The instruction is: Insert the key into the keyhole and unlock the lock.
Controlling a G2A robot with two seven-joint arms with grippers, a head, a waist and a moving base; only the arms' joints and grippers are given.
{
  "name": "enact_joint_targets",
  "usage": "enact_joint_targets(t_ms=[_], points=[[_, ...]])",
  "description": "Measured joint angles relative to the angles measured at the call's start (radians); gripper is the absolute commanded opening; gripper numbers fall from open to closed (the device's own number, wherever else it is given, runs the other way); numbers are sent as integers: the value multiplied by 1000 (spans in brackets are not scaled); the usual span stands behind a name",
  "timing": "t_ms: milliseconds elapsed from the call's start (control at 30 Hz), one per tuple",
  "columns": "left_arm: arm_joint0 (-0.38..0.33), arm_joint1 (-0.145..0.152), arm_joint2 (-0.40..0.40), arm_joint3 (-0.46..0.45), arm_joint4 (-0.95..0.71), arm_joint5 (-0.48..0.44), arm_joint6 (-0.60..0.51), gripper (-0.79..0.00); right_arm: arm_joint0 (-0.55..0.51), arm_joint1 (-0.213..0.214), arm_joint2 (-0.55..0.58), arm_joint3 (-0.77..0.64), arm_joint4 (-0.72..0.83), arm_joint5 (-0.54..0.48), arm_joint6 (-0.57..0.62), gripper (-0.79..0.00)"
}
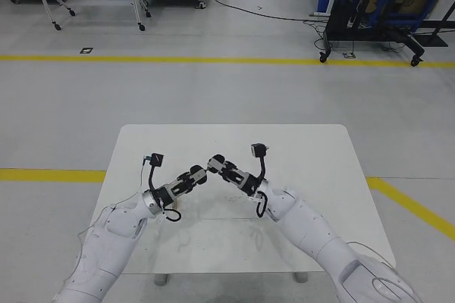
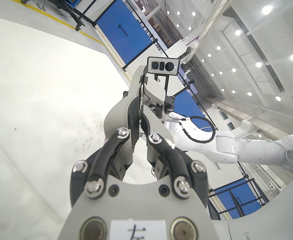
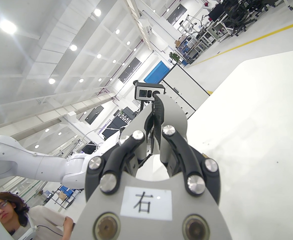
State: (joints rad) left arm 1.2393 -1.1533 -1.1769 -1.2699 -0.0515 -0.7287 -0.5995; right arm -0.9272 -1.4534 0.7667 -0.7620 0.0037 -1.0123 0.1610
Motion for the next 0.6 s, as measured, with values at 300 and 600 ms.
enact_joint_targets(t_ms=[300,600], points=[[-5,4,-5,6,-72,23,-50,-785,-3,0,7,-3,-4,0,-7,0],[-8,8,-13,10,-143,32,-108,-785,3,4,8,-11,-27,9,6,0]])
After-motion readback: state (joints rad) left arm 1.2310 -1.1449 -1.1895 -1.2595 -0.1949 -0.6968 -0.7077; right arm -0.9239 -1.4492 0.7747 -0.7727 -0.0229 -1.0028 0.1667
